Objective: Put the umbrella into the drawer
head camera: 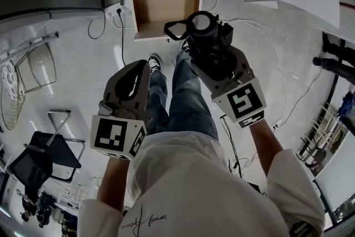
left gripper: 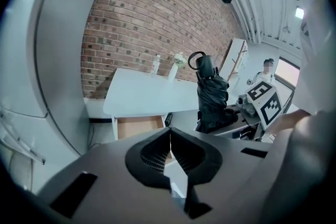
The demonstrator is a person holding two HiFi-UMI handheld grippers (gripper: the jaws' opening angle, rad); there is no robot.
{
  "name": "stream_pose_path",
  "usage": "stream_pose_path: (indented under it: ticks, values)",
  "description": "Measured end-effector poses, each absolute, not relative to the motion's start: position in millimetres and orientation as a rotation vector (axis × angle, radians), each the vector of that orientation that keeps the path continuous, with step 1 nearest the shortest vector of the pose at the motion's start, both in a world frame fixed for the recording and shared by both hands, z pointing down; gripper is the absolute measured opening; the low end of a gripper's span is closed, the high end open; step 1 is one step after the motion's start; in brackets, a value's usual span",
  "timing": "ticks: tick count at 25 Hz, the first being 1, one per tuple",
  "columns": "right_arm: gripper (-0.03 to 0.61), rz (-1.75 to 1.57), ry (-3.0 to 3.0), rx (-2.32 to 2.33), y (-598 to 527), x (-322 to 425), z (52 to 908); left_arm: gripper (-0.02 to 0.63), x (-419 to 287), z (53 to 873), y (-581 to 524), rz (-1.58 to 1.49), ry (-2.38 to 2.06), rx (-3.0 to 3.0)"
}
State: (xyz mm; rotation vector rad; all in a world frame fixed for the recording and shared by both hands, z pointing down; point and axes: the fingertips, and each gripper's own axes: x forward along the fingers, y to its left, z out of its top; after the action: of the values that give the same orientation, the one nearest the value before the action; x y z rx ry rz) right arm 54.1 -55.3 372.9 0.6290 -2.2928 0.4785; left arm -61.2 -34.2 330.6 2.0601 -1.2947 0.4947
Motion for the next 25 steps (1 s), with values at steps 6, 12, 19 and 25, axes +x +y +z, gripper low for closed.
stream_pose_path:
  ticks: [6,12,19,25]
  values:
    - [0.258,0.472,-2.293,0.601,-60.2,49.5,394.7,0.018,-62.1,343.6,-37.4,0.495,-1.276,2.075]
    - [0.258,0.470,-2.269,0.569,-59.5,48.0,422.7,0.018,-75.1,365.2,-40.2,0.542,-1.350,2.016]
    - [0.258,0.466,-2.254,0.544,-63.0,41.7,451.7,0.018,-78.0,383.5,-41.4,0.543,-1.379,1.972]
    - [0.258,0.466,-2.247,0.524,-66.6,36.3,472.0,0.018,-66.8,397.8,-33.8,0.565,-1.307,1.978]
